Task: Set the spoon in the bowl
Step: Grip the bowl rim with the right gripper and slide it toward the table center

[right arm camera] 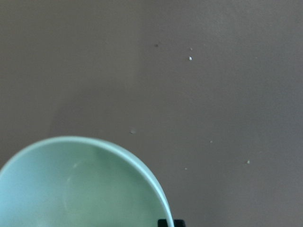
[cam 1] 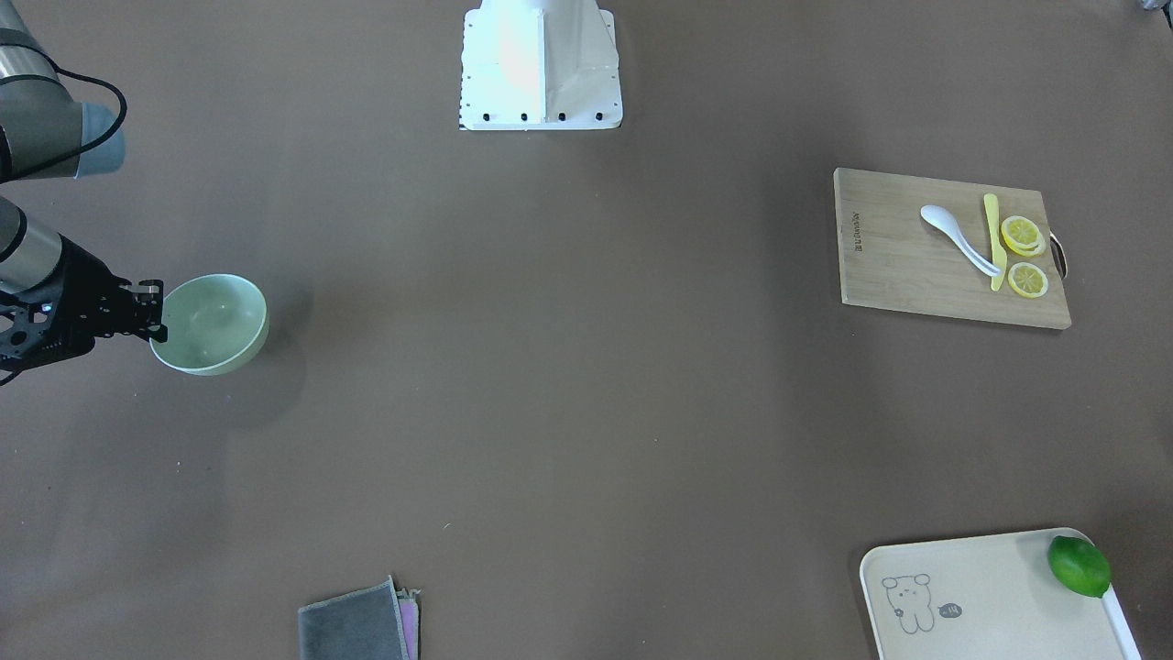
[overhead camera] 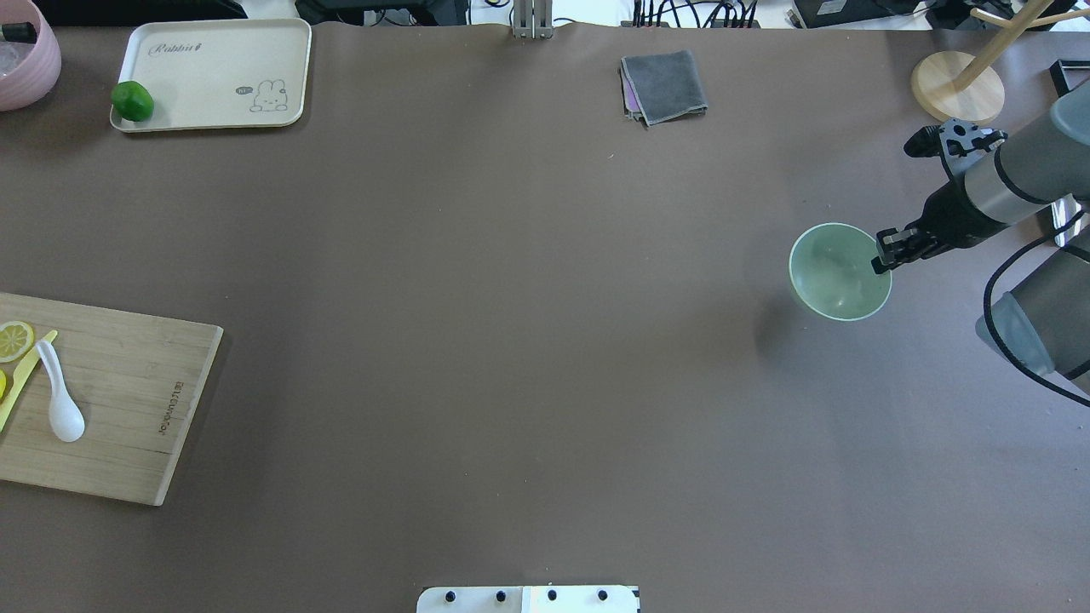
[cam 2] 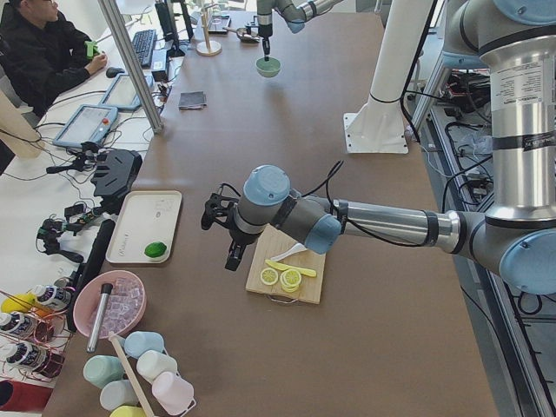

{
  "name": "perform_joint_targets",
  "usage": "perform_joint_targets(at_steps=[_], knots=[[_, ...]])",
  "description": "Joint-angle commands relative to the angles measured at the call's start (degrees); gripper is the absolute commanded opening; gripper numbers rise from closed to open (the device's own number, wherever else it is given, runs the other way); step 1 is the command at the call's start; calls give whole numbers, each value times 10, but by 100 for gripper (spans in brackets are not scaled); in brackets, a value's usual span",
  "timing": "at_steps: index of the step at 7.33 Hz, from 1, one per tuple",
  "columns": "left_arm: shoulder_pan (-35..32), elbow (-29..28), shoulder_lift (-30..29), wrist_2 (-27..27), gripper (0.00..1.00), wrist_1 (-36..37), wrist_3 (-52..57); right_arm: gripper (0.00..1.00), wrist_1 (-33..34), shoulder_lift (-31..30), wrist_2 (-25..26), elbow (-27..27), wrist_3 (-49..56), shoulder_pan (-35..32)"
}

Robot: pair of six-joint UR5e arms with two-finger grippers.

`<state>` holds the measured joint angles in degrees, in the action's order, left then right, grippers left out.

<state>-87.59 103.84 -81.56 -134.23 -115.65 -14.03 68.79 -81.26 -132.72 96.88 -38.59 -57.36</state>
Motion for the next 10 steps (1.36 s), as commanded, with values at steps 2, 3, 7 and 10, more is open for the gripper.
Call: perform_joint_targets(at_steps=[2, 3, 7, 10], knots=[[1, 0, 11, -2, 99, -20, -83, 0, -2, 67, -20, 44, -174, 46], [12, 6, 12, -2, 99, -19, -117, 0, -1, 98, 28, 48, -214, 90], [120, 76, 67, 54, 98, -24, -352, 0, 42, 202, 150, 35, -342, 207], [217, 90, 75, 87, 98, -19, -489, 0, 78, 267, 171, -9, -373, 225]])
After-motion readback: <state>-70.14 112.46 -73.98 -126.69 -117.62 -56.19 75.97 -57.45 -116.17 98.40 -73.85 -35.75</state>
